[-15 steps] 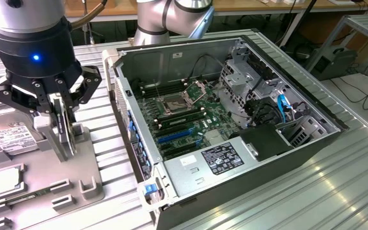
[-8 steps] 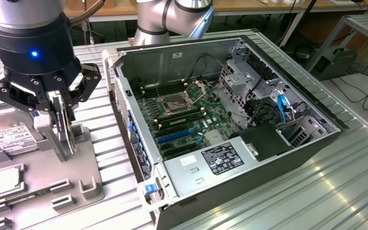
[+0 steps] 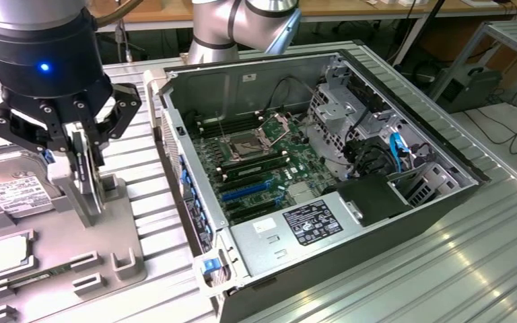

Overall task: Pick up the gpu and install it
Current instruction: 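Pick up the gpu and move the gpu toward the slot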

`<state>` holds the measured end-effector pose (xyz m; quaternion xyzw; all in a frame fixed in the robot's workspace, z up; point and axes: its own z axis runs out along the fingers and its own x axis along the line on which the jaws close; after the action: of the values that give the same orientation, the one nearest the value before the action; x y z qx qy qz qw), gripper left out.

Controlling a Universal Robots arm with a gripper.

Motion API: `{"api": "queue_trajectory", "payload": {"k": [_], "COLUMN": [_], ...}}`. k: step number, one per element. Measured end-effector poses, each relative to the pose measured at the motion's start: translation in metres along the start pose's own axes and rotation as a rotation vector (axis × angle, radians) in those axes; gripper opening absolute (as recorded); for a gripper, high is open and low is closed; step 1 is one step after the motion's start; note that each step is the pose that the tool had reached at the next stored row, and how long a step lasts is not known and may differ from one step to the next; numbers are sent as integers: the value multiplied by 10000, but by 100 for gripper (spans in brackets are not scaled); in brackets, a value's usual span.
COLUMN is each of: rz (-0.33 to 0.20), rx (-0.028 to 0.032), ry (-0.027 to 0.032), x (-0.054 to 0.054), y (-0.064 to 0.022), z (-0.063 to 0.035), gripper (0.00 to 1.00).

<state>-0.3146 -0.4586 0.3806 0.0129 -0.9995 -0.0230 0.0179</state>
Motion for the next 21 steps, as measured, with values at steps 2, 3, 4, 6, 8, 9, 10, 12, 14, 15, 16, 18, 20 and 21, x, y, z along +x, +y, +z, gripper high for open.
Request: {"api": "queue_trajectory", "payload": {"k": [2, 3, 4, 6, 8, 9, 10, 12, 14, 15, 16, 18, 20, 21], "rz": [0, 0, 1, 0, -1, -1, -1, 0, -1, -1, -1, -1, -1, -1], "rx": [-2, 0, 0, -4, -10, -15, -21, -23, -32, -40, -42, -44, -44, -44], "ry": [-1, 0, 0, -2, -1, -1, -2, -1, -1, -2, -2, -2, -2, -2], "x": [1, 1, 2, 3, 3, 3, 4, 4, 4, 4, 4, 5, 5, 5], "y": [1, 2, 2, 3, 4, 4, 4, 5, 5, 5, 5, 6, 6, 6], "z": [-21, -36, -47, -64, -81, -88, -97, -109, -114, -118, -122, -130, -135, -138], "gripper": [28, 28, 28, 28, 28, 28, 28, 28, 28, 28, 28, 28, 28, 28]}}
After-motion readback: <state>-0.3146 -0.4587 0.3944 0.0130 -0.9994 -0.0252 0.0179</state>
